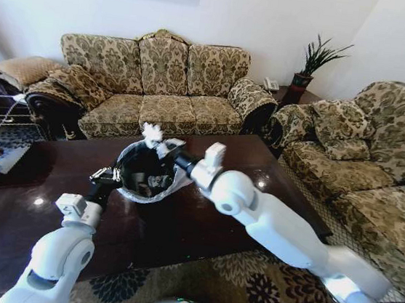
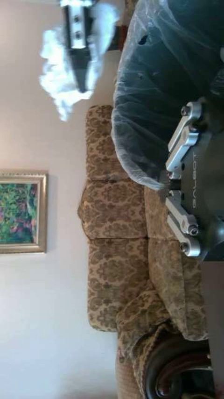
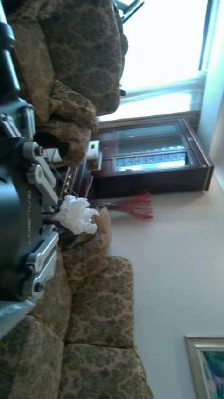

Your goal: Move to the front of the table and place the trash on the table into the trash bin.

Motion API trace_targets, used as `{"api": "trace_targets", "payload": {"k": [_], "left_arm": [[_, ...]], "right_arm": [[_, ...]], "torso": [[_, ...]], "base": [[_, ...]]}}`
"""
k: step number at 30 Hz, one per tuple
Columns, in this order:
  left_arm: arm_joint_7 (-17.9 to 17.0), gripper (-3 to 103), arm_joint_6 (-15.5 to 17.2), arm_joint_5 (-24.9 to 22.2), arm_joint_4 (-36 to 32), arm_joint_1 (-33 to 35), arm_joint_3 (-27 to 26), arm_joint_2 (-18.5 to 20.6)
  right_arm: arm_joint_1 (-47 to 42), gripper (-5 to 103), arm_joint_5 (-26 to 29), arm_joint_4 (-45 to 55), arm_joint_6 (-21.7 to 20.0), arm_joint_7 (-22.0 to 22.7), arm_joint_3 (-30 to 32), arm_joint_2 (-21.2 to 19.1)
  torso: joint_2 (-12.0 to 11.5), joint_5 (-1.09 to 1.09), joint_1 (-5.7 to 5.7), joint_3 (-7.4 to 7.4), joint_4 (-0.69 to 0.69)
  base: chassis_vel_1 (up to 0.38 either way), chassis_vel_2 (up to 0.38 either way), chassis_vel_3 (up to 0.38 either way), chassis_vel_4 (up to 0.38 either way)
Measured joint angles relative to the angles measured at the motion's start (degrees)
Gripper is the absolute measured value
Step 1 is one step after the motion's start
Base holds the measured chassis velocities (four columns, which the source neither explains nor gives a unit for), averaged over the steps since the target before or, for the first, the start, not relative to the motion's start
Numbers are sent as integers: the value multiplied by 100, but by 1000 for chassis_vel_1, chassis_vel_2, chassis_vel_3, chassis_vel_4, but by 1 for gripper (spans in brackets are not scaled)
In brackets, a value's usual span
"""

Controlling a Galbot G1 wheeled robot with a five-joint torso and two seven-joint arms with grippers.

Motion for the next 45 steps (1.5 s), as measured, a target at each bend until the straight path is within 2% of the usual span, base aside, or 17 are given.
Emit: {"api": "trace_targets", "payload": {"k": [3, 4, 6, 8, 9, 12, 14, 15, 18, 20, 24, 27, 37, 40, 43, 44, 45], "left_arm": [[-54, 3, 0, -9, 19, -11, -26, 0], [-54, 3, 0, -9, 19, -11, -26, 0], [-81, 3, 9, -16, 13, -13, -32, 2], [-91, 3, 19, -20, 4, -11, -33, 2], [-99, 3, 29, -24, -14, 0, -36, 2], [-108, 3, 33, -27, -32, 16, -40, 2], [-115, 3, 35, -29, -38, 20, -38, 6], [-115, 3, 35, -29, -38, 20, -38, 6], [-124, 3, 34, -31, -36, -9, -24, 37], [-125, 3, 35, -35, -35, -21, -21, 43], [-116, 3, 44, -48, -38, -33, -7, 46], [-112, 3, 46, -49, -42, -33, -8, 44], [-95, 3, 48, -51, -55, -43, -8, 9], [-92, 3, 48, -51, -55, -56, -8, 10], [-88, 3, 51, -57, -55, -66, -9, 18], [-85, 3, 51, -58, -55, -68, -10, 19], [-85, 3, 51, -58, -55, -68, -10, 19]], "right_arm": [[-67, 18, -200, 16, -22, -10, -122, -84], [-67, 18, -200, 16, -22, -10, -122, -84], [-81, 29, -247, -20, -44, -4, -178, -82], [-83, 29, -260, -45, -48, 1, -197, -73], [-90, 40, -314, -121, -50, 5, -232, -41], [-106, 45, -357, -203, -66, 9, -251, -4], [-131, 56, -409, -266, -70, 41, -255, 28], [-131, 56, -409, -266, -70, 41, -255, 28], [-136, 73, -463, -266, -70, 45, -255, 21], [-136, 73, -475, -265, -70, 45, -255, 11], [-135, 94, -491, -277, -59, 37, -249, 6], [-119, 99, -492, -303, -37, 27, -266, 49], [-46, 100, -659, -374, 25, -204, -502, 163], [7, 100, -970, -388, -48, -323, -547, 155], [113, 100, -2002, -476, -305, -1126, -440, 91], [159, 100, -2284, -505, -308, -1294, -432, 67], [159, 100, -2284, -505, -308, -1294, -432, 67]], "torso": [[0, 1, 0, 0, 0], [0, 1, 0, 0, 0], [0, 1, 0, 0, 0], [0, 1, 0, 0, 0], [0, 1, 0, 0, 1], [0, 0, 0, 0, 1], [0, 1, 0, 0, 1], [0, 1, 0, 0, 1], [0, 1, 0, 0, 1], [0, 0, 0, 0, 1], [0, 1, 0, 0, 0], [0, 1, -1, 0, 1], [0, 0, -1, 0, 1], [0, 1, -1, 0, 1], [0, 0, 0, 0, 1], [0, 0, -1, 0, 0], [0, 0, -1, 0, 0]], "base": [[0, 0, 0, 0], [0, 0, 0, 0], [0, 0, 0, 0], [0, 0, 0, 0], [0, 0, 0, 0], [0, 0, 0, 0], [0, 0, 0, 0], [0, 0, 0, 0], [0, 0, 0, 0], [0, 0, 0, 0], [0, 0, 0, 0], [0, 0, 0, 0], [0, 0, 0, 0], [0, 0, 0, 0], [0, 0, 0, 0], [0, 0, 0, 0], [0, 0, 0, 0]]}}
